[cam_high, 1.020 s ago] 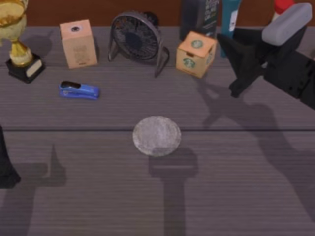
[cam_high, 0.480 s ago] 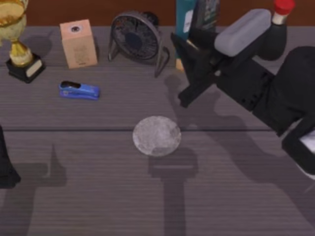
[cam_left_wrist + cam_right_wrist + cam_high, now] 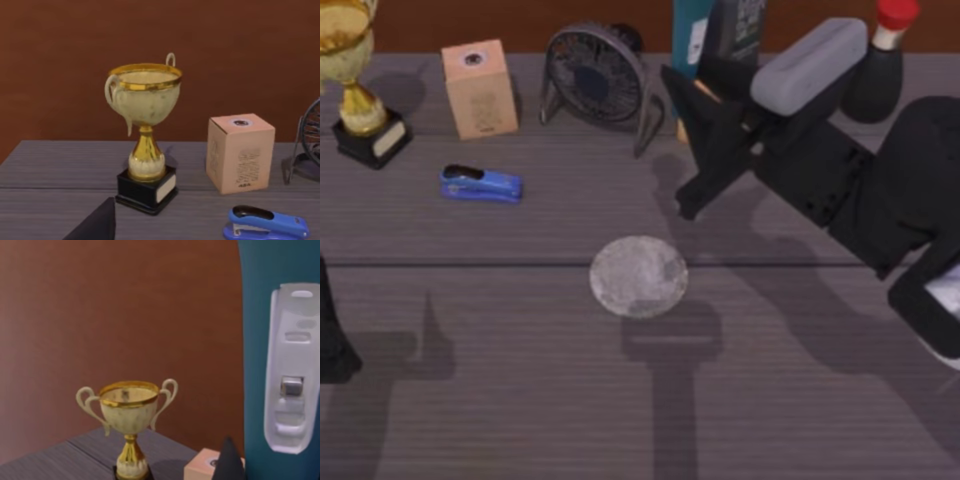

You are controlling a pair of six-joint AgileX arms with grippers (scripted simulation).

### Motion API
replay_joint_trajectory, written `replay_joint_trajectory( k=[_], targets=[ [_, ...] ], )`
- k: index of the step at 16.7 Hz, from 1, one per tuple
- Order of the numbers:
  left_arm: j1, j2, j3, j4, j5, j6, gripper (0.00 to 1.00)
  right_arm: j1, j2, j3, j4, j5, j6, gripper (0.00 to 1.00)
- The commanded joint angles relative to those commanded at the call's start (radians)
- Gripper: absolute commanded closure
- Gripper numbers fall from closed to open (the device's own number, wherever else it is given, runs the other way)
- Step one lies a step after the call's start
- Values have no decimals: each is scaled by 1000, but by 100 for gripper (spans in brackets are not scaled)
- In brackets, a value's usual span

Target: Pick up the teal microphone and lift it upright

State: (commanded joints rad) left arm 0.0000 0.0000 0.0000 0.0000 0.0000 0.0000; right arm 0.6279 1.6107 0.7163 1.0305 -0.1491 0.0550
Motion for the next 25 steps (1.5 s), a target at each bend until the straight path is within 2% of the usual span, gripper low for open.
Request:
replay_joint_trajectory(
  k=[4,7,11,20,23,25],
  targets=[
    [-1,1,1,1,1,0,0,1,0,1,0,1,0,100],
    [-23,67,51,31,49,7,0,1,0,1,0,1,0,100],
    [-87,300,197,120,189,28,0,1,0,1,0,1,0,100],
    [-264,989,585,352,574,81,0,1,0,1,0,1,0,100],
    [-306,1142,679,410,664,94,0,1,0,1,0,1,0,100],
    [-323,1204,720,436,702,101,0,1,0,1,0,1,0,100]
  ],
)
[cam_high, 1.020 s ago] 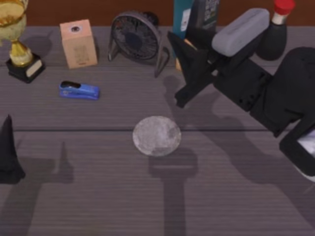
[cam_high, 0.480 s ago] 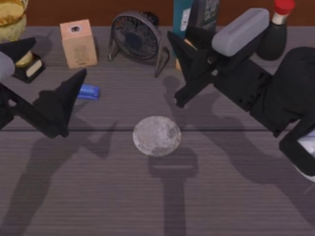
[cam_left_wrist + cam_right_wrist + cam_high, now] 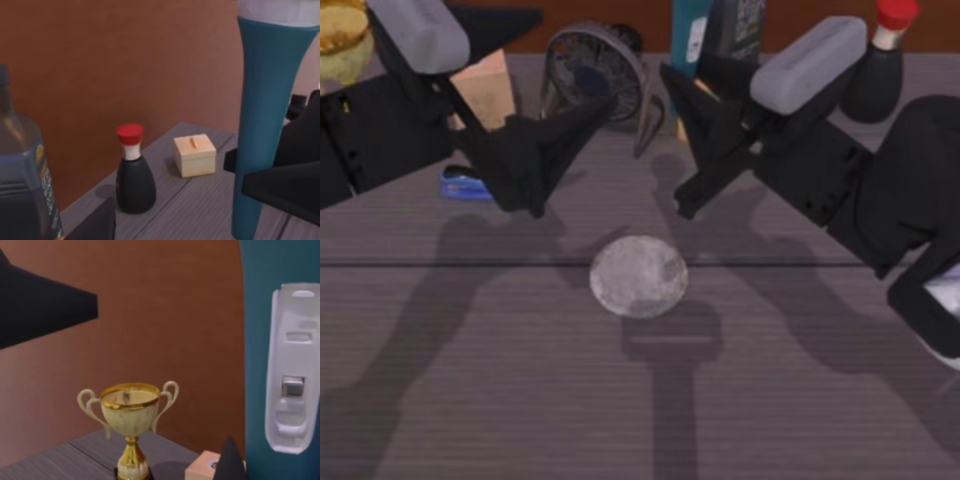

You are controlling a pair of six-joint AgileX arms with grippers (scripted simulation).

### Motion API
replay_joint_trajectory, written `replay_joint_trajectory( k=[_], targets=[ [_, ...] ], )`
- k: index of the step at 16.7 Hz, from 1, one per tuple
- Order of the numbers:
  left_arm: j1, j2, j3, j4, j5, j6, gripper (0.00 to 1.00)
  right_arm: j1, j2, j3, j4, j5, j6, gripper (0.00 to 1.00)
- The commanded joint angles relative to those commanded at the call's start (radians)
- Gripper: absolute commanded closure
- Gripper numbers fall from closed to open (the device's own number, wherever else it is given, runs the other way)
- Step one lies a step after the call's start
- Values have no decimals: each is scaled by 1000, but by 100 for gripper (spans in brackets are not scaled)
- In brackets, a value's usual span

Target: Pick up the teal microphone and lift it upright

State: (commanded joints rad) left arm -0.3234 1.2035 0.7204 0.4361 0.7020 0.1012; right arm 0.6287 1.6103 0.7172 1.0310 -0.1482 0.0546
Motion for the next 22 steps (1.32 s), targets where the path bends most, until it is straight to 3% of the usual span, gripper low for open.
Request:
replay_joint_trajectory(
  k=[8,17,22],
  targets=[
    [-14,36,27,13,5,2,0,0,0,0,0,0,0,100],
    [-199,349,269,91,-172,-5,0,0,0,0,0,0,0,100],
    [-208,362,280,94,-181,-5,0,0,0,0,0,0,0,100]
  ],
)
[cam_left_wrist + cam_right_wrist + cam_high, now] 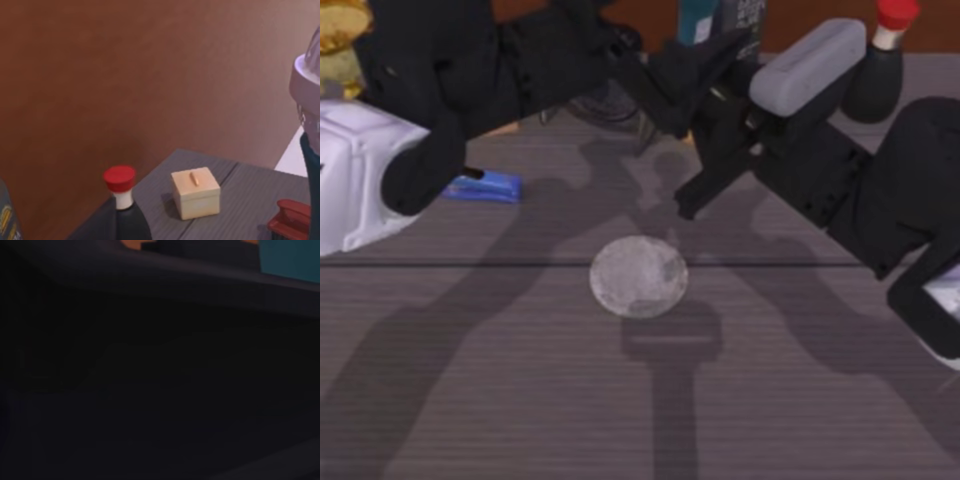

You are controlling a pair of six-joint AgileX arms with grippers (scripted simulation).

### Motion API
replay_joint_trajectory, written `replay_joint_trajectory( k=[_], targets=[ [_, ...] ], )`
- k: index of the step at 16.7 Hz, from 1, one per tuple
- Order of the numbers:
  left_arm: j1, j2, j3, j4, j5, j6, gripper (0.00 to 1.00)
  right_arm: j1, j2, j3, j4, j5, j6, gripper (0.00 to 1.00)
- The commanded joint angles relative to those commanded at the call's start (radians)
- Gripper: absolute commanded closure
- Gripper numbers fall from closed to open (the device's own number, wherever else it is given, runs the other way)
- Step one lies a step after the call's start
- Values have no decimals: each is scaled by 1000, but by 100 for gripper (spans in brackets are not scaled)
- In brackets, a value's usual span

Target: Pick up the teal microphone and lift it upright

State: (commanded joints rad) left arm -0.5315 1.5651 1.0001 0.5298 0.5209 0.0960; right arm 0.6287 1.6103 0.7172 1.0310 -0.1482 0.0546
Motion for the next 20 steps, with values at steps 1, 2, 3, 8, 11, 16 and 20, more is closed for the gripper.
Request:
replay_joint_trajectory(
  k=[1,2,3,8,11,16,20],
  targets=[
    [0,0,0,0,0,0,8,0,0,0,0,0,0,100],
    [0,0,0,0,0,0,15,0,0,0,0,0,0,100],
    [0,0,0,0,0,0,23,0,0,0,0,0,0,100],
    [0,0,0,0,0,0,60,0,0,0,0,0,0,100],
    [0,0,0,0,0,0,83,0,0,0,0,0,0,100],
    [0,0,0,0,0,0,100,0,0,0,0,0,0,100],
    [0,0,0,0,0,0,100,0,0,0,0,0,0,100]
  ],
)
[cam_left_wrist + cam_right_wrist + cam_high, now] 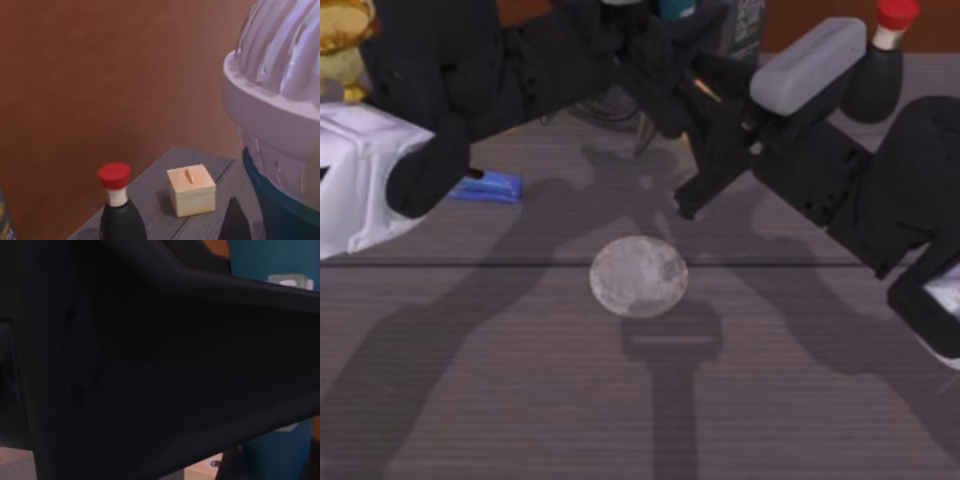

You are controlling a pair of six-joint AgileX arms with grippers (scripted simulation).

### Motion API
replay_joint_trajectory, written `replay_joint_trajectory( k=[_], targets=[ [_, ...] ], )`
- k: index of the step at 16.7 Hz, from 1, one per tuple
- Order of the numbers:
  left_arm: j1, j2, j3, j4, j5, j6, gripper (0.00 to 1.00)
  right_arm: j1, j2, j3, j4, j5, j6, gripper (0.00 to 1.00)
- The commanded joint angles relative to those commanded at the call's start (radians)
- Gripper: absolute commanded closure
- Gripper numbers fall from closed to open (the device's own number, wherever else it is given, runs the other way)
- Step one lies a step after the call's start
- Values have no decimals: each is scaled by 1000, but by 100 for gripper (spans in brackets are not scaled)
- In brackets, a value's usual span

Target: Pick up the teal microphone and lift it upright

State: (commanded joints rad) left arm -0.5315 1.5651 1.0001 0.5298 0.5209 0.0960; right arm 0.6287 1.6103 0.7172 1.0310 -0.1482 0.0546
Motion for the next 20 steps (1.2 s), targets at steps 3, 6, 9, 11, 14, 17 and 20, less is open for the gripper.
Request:
replay_joint_trajectory(
  k=[3,6,9,11,14,17,20],
  targets=[
    [0,0,0,0,0,0,100,0,0,0,0,0,0,92],
    [0,0,0,0,0,0,100,0,0,0,0,0,0,70],
    [0,0,0,0,0,0,100,0,0,0,0,0,0,47],
    [0,0,0,0,0,0,100,0,0,0,0,0,0,32],
    [0,0,0,0,0,0,100,0,0,0,0,0,0,10],
    [0,0,0,0,0,0,100,0,0,0,0,0,0,0],
    [0,0,0,0,0,0,100,0,0,0,0,0,0,0]
  ],
)
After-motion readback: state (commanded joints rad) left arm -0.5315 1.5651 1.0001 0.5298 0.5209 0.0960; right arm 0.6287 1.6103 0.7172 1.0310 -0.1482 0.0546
